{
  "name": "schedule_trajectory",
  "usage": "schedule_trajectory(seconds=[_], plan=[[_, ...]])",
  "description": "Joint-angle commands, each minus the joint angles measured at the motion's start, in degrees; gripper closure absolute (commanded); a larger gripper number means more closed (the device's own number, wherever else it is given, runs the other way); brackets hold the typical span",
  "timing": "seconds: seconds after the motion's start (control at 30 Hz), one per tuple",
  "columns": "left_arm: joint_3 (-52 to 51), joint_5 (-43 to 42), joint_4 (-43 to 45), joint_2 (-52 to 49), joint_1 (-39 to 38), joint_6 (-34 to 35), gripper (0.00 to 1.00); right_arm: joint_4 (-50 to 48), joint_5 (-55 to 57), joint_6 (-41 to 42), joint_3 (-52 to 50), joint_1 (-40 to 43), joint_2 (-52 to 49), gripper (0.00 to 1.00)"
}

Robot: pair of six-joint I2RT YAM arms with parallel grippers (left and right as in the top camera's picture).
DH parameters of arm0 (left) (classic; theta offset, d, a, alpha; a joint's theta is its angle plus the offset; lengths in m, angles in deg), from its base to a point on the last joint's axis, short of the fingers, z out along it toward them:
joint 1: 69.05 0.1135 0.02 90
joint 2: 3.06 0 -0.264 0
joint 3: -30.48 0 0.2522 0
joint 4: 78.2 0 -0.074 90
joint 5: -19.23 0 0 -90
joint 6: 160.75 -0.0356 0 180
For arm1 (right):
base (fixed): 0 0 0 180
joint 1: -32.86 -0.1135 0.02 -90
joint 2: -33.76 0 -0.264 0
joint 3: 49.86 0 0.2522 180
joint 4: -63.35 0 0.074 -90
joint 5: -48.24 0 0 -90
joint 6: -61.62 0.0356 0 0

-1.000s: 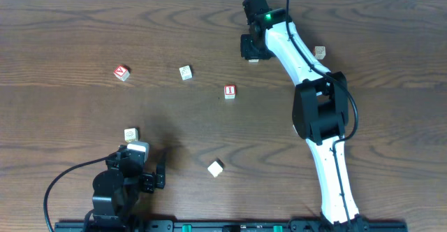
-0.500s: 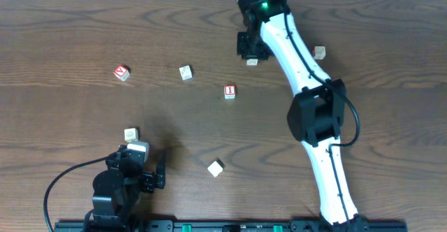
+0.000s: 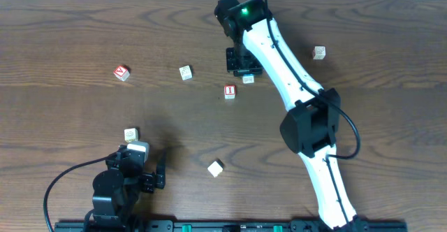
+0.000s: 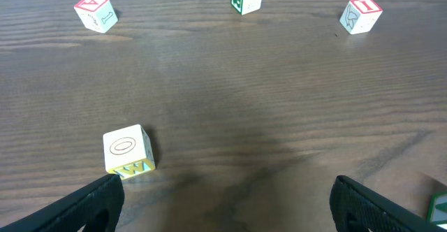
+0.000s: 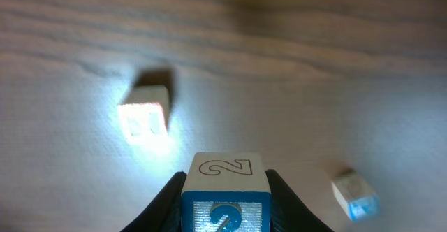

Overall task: Spell out Ai2
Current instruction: 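Carry the blue 2 block and place it right of the 1 block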

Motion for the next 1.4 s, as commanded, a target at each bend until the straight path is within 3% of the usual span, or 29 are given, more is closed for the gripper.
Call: schedule_trajectory(seconds=[0.0, 0.43, 0.63, 0.77, 1.0, 1.37], plan=[[-0.4, -0.2, 0.2, 0.4, 0.4, -1.2, 0.04, -0.5, 2.3, 1.2, -1.1, 0.4, 2.5, 0.99], [-0.4, -0.2, 0.2, 0.4, 0.4, -1.2, 0.04, -5.8, 2.6, 0.4, -3.0, 4.5, 7.5, 0.99], [-0.4, -0.2, 0.3, 0.4, 0.4, -1.2, 0.05, -24.1, -3.6, -1.0, -27.1, 3.9, 16.8, 0.99], [-0.4, -0.2, 0.2, 0.4, 0.4, -1.2, 0.05, -29.3, -4.4, 0.3, -35.4, 2.7, 17.7, 0.99], [-0.4, -0.2, 0.3, 0.4, 0.4, -1.2, 0.05, -36.2, -4.7, 0.6, -39.1, 1.7, 17.5, 0.99], [-0.4, -0.2, 0.3, 0.4, 0.4, -1.2, 0.05, -36.5, -4.9, -0.1, -39.5, 0.0, 13.9, 0.99]])
